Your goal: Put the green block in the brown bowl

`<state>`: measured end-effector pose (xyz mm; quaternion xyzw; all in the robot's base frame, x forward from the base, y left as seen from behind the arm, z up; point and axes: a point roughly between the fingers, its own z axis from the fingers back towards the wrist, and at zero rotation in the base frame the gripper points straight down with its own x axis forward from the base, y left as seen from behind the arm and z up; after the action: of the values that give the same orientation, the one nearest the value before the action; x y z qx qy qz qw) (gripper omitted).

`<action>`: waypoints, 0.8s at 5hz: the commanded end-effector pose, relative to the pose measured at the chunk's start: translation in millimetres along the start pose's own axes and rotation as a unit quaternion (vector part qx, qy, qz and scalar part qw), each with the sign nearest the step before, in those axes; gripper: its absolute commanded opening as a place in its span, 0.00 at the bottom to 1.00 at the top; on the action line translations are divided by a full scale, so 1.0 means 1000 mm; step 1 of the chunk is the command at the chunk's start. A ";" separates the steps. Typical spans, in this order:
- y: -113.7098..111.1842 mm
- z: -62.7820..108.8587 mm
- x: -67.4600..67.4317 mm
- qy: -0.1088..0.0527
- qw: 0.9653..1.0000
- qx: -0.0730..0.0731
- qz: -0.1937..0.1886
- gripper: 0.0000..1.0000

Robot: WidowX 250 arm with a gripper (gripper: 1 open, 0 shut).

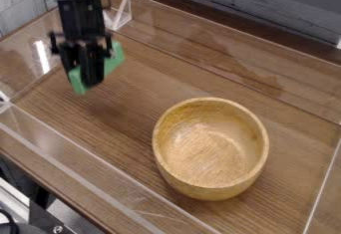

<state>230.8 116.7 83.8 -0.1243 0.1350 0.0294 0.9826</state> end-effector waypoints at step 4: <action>-0.149 0.033 -0.045 0.000 0.991 0.045 -0.125 0.00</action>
<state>208.1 -24.1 151.4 -0.1026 0.1464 -0.1066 0.9781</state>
